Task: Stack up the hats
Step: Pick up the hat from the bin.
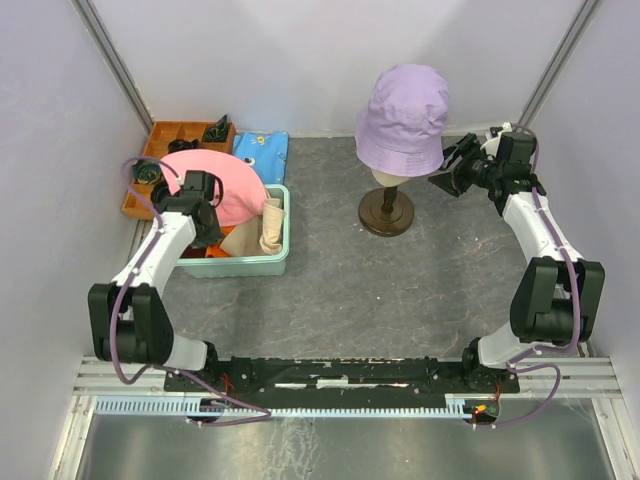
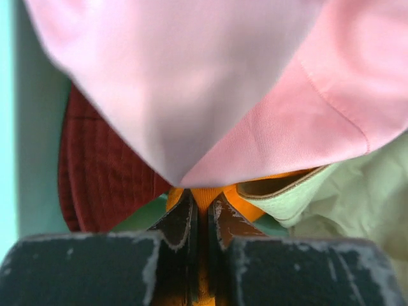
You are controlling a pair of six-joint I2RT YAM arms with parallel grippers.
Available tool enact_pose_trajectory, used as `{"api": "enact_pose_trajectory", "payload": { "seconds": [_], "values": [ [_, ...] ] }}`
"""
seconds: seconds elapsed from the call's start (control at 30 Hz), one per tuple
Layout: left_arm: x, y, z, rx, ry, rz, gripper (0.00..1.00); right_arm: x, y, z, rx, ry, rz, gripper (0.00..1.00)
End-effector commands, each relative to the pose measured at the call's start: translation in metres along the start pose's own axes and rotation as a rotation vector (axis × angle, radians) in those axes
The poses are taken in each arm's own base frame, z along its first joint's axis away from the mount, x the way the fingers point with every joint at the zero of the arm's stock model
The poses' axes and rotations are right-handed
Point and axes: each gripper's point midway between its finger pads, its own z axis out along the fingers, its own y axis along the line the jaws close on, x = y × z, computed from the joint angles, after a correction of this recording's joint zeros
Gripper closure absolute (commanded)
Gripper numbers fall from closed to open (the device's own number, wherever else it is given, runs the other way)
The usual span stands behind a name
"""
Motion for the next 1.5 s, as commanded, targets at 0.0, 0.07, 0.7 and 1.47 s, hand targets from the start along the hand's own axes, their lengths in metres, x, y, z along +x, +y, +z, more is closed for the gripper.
{"api": "enact_pose_trajectory", "payload": {
  "seconds": [0.0,0.07,0.7,1.47],
  "values": [
    [-0.03,0.003,-0.058,0.055,-0.105,-0.08,0.97,-0.006,0.01,0.006,-0.043,-0.017,-0.023,0.31],
    [-0.032,0.004,-0.073,0.077,-0.116,-0.091,0.97,-0.005,0.012,0.009,-0.048,-0.015,-0.025,0.3],
    [-0.004,-0.006,-0.14,0.273,-0.091,-0.19,0.97,0.025,0.028,0.038,-0.064,0.057,-0.06,0.3],
    [-0.065,-0.026,-0.22,0.453,-0.214,-0.239,0.97,0.023,0.019,0.03,0.017,0.038,-0.127,0.3]
  ]
}}
